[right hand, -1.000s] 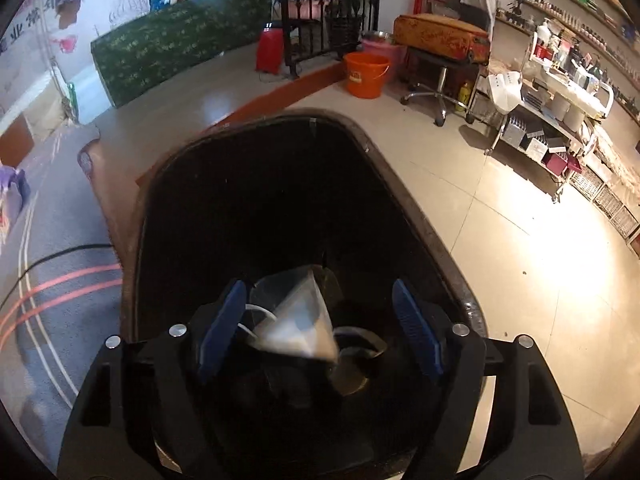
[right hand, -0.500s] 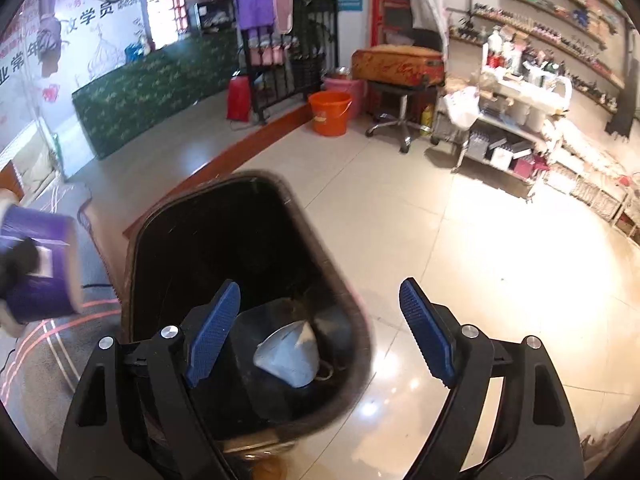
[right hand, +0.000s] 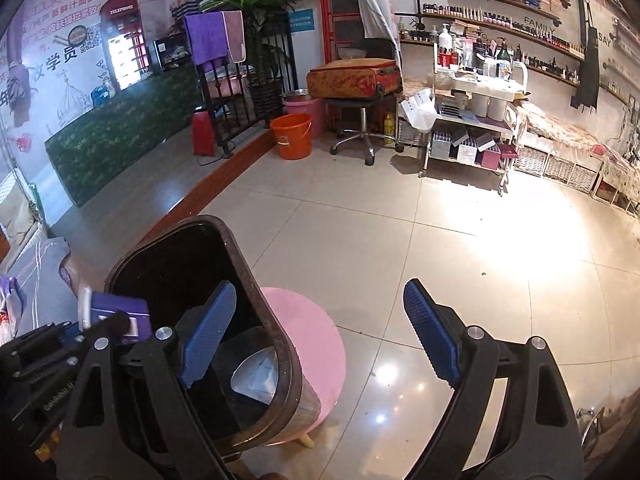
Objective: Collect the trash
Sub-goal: 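Lower the paper cup with the left tool into the black bin and release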
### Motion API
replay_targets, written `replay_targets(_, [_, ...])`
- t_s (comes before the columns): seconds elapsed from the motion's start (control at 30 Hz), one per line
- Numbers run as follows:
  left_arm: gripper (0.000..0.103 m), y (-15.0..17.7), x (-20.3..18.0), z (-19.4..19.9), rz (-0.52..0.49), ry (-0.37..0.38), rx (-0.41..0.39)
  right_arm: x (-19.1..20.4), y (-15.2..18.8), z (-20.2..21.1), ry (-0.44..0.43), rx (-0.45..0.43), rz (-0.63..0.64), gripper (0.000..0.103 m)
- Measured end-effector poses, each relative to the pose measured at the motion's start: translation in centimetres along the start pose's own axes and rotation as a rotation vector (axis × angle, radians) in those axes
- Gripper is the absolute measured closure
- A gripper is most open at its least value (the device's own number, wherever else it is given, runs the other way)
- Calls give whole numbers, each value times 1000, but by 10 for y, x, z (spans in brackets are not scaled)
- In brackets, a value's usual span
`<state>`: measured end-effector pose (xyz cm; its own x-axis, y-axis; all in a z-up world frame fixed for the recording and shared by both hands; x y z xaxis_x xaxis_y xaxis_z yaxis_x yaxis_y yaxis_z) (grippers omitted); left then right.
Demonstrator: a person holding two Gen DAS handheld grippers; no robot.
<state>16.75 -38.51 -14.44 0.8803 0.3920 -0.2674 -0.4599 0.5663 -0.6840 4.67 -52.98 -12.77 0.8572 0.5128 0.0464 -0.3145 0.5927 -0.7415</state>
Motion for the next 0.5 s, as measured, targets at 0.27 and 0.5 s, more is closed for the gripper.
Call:
replay_targets(0.27, [7,3,3,17,-4,1,-42,-13,-14,2,25,-21,-54,16])
replay_targets(0.5, [6,6,5,48,-44,-62,-102,5,-14,5,-4,-22,-30,15])
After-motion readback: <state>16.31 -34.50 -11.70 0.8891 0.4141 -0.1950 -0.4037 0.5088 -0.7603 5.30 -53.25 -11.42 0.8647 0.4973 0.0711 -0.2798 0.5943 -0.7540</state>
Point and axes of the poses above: each gripper's, at about its wrist camera, not at the fingertips, and z roughly against the way its jaws point, x to its left, y to its underside, the point moved 6 cm from there along -z, roughly the way its jaws point, and after that the axes turned 7 degrees about y, right-handed, at the moved point
